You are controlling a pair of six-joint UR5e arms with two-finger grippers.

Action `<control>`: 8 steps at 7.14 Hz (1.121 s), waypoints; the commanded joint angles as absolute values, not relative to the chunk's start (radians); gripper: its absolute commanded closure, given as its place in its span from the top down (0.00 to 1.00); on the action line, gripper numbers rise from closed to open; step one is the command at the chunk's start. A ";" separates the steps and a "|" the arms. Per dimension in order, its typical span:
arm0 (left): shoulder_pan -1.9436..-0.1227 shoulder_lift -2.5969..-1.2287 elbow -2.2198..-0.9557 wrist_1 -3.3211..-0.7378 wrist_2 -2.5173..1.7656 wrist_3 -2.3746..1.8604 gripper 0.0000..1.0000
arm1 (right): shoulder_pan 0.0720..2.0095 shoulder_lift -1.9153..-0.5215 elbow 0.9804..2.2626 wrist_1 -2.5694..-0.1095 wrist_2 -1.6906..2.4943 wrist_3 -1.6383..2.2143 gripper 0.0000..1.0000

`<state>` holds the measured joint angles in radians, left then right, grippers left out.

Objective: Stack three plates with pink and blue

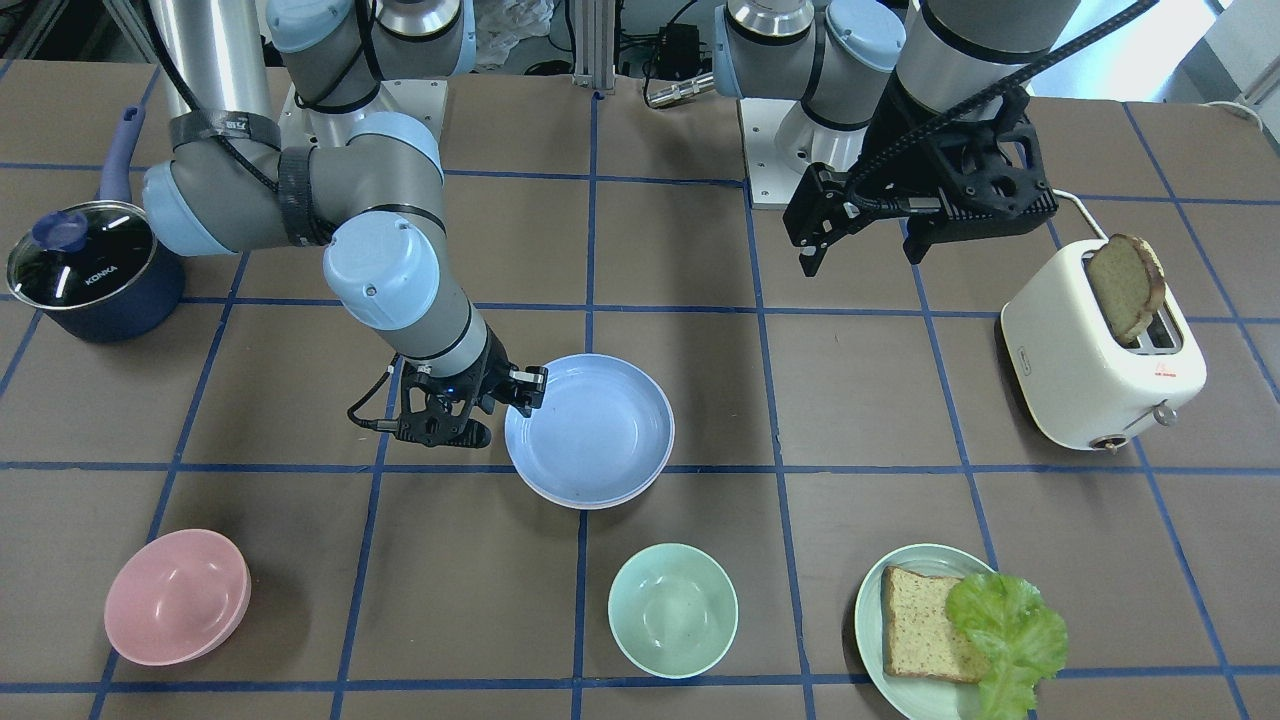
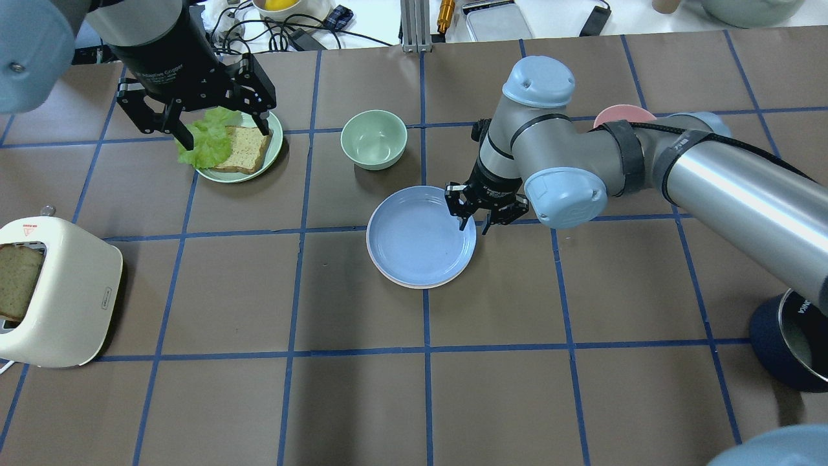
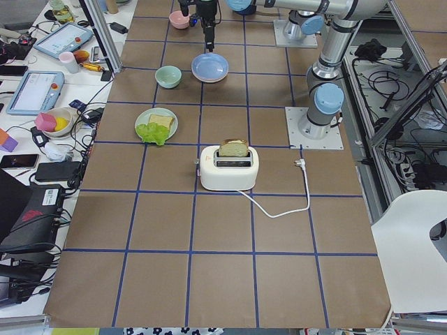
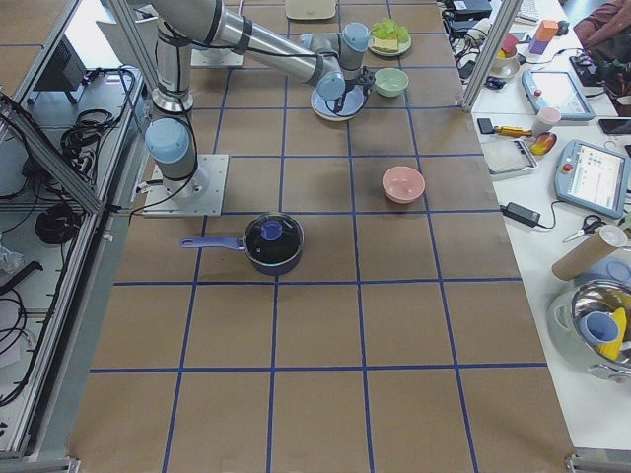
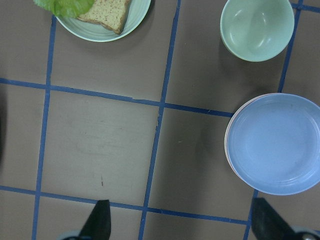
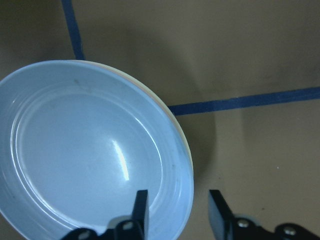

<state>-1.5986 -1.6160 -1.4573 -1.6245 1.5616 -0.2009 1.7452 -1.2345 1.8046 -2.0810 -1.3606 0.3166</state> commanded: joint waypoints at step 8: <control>-1.598 -1.615 -1.457 -1.624 1.562 -0.201 1.00 | 1.680 -1.298 1.580 -1.941 -1.485 0.112 0.72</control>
<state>-1.5984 -1.6158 -1.4573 -1.6245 1.5616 -0.2010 1.7094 -1.2751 1.6052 -1.9915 -1.4669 0.1526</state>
